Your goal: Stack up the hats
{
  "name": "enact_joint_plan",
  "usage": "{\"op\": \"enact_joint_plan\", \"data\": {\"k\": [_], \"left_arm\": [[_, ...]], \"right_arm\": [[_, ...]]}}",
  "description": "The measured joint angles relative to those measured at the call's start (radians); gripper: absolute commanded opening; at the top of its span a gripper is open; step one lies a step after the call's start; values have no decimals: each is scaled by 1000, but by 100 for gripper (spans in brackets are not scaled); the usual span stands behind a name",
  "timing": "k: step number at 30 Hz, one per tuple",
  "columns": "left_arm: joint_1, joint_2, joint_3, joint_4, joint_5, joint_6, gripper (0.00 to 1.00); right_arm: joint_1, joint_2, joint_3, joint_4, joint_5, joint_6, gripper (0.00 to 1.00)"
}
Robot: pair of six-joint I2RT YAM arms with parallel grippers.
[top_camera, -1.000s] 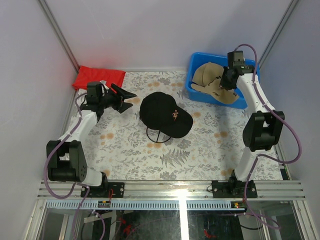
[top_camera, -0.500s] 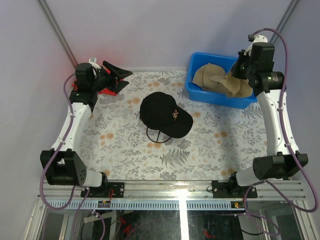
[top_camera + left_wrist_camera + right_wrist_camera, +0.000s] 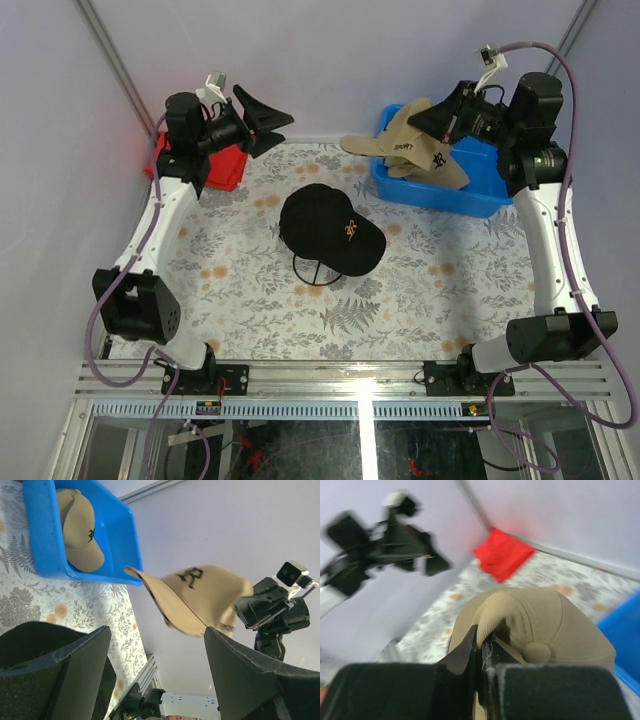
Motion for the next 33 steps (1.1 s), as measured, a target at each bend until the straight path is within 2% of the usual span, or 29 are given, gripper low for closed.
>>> {"op": "enact_joint_plan", "data": {"k": [1,3,8,12,16,19,22,29,33], "left_arm": [[1,20,11,11,13,-5,76],[4,69,49,39,43,-23,77],[12,167,127,169,108,-126,79],[14,226,184,323,157,-236,82],[10,311,235,587,204,-409,84],[-10,371,262,739,223,-520,86],[-57,423,292,808,243,-583,89],[-175,486,344,977,252,-727,97],[-205,528,403,1146,220,-867,98]], "right_arm": [[0,-1,-14,65,-58,48,0],[0,-2,-83,307,-198,227,0],[9,61,-213,976,-400,795,0],[39,139,-205,1358,-449,1175,0],[79,211,-140,1687,-426,1475,0],[96,221,-126,1812,-402,1587,0],[114,221,-119,1880,-390,1646,0],[205,238,-118,1929,-341,1696,0],[233,278,-118,1933,-319,1705,0]]}}
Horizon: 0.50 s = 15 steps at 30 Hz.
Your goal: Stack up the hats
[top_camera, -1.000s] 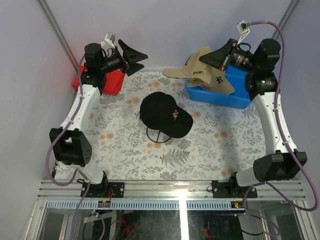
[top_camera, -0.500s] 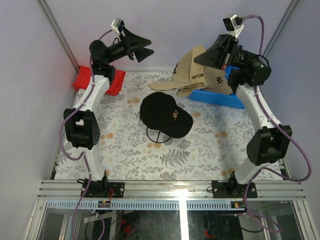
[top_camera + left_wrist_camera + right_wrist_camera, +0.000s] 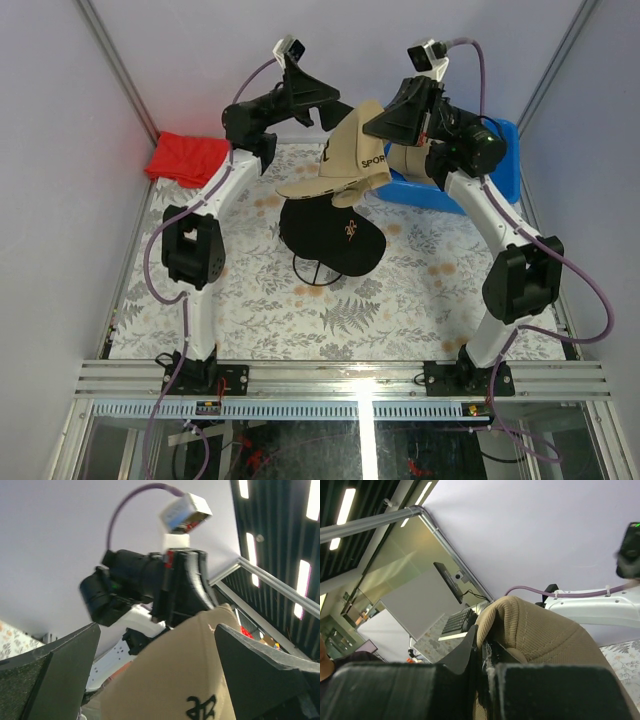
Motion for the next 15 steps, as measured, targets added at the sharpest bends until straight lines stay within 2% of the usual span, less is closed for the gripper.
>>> {"op": "enact_joint_plan", "data": {"k": [4,8,15], "left_arm": [[-19,13,-3,197,-62,-92,100],[-27,-46,-138,336,-105,-111,100],[-34,-190,-351,405,-107,-111,100]], "right_arm": [[5,28,-7,-1,7,1,0],[5,30,-33,0,7,1,0],[-3,35,-94,0,22,5,0]]}}
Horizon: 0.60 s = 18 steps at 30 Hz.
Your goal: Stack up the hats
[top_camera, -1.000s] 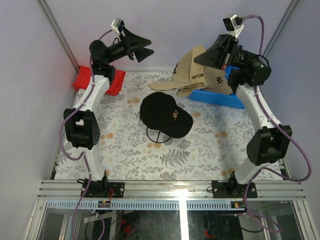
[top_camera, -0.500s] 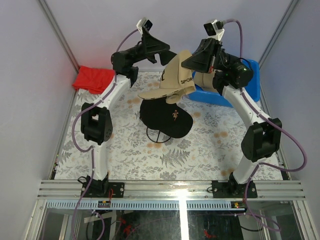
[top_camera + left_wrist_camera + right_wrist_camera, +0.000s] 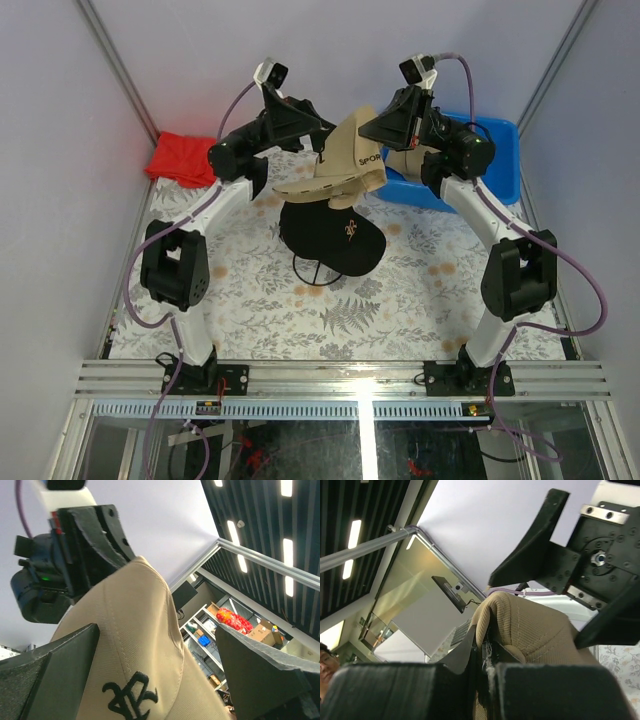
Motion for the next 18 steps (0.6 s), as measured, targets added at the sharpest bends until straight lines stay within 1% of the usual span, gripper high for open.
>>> {"op": "enact_joint_plan", "data": {"k": [5,7,9,10,12,14,15,18], "left_arm": [[-27,-25,-18,8,15,0,100],[-52,-19,-18,4,30,0,96],[-79,-13,-18,-10,46,0,86],[-94,-13,-18,-12,48,0,76],[-119,-12,-18,-43,58,14,63],[-134,-11,-17,-79,69,29,43],[-141,-10,-17,-104,77,43,37],[-153,-7,-17,-159,86,74,26]], "right_arm": [[-6,0,-38,-15,23,9,0],[-9,0,-49,-32,26,11,0],[-8,0,-60,-52,24,14,0],[-8,0,-64,-66,18,13,0],[-8,-2,-75,-93,5,10,0],[-8,-7,-82,-119,-5,3,0],[-8,-11,-84,-130,-9,1,0],[-11,-19,-85,-150,-21,-7,0]]}}
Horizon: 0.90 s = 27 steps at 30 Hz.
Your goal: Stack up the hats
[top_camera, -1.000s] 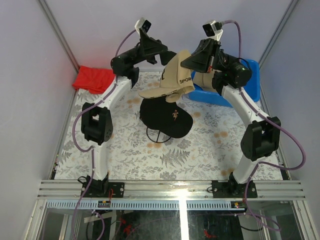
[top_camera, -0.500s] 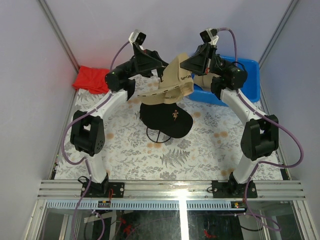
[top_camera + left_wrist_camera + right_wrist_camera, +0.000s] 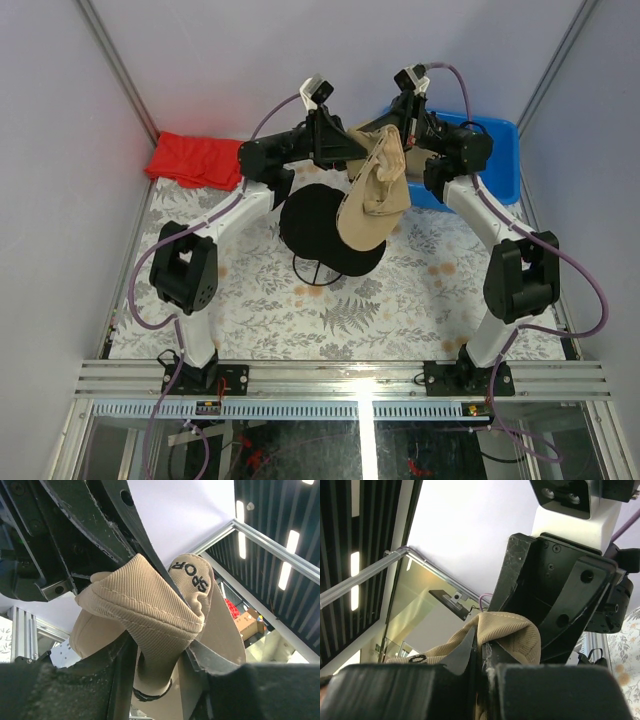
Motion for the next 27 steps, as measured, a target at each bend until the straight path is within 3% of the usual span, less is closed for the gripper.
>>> {"op": "enact_joint_plan", "data": {"k": [3,8,13,14,19,24,27], "left_arm": [[-1,0,0,-32,2,24,1],[4,-7,-13,-78,-1,55,0],[34,-63,-109,-168,-13,92,0],[43,-79,-128,-203,-14,108,0],[113,-172,-219,-364,-35,174,0],[198,-252,-270,-593,-111,256,0],[224,-275,-266,-766,-163,325,0]], "right_arm": [[-6,0,-1,-19,-13,-5,0],[-17,0,-10,-62,-27,-23,2],[-16,-6,-10,-211,-60,-138,32],[-18,-11,-10,-265,-59,-179,34],[-56,-68,14,-653,-42,-491,50],[-125,-139,215,-1288,111,-1017,55],[-134,-208,283,-1511,217,-1241,56]]}}
